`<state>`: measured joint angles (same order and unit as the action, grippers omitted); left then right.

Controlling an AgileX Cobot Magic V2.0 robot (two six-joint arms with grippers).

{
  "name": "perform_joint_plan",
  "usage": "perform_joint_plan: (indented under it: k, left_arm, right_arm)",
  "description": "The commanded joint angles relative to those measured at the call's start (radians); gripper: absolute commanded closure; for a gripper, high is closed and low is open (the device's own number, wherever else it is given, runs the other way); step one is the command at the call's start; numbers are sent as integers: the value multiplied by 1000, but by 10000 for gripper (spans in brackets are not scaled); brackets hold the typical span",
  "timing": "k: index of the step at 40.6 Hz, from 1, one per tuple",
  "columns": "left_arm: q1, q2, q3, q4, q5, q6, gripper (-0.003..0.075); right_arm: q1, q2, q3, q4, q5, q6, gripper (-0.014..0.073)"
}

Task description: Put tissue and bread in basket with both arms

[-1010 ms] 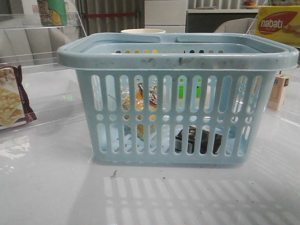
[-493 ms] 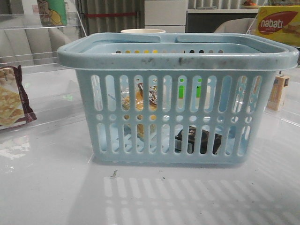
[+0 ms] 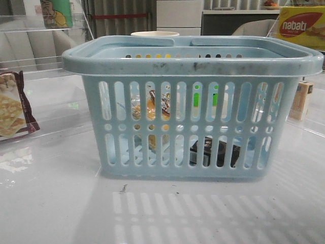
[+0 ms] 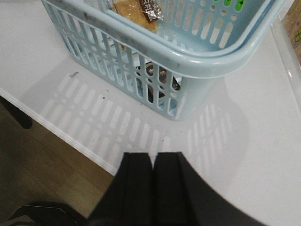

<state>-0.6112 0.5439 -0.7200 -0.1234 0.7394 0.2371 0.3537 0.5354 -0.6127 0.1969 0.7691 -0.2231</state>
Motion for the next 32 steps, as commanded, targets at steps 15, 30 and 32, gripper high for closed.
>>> perform_joint_plan:
  k: [15, 30, 32]
  left_arm:
    - [6, -25, -13, -18, -86, -6, 630]
    - [414, -365, 236, -19, -210, -6, 629]
    - [467, -412, 290, -19, -238, -6, 629]
  right_arm:
    - [-1, 2, -29, 5, -63, -5, 537]
    - [-1, 2, -29, 5, -63, -5, 537]
    - [-1, 2, -29, 5, -63, -5, 537]
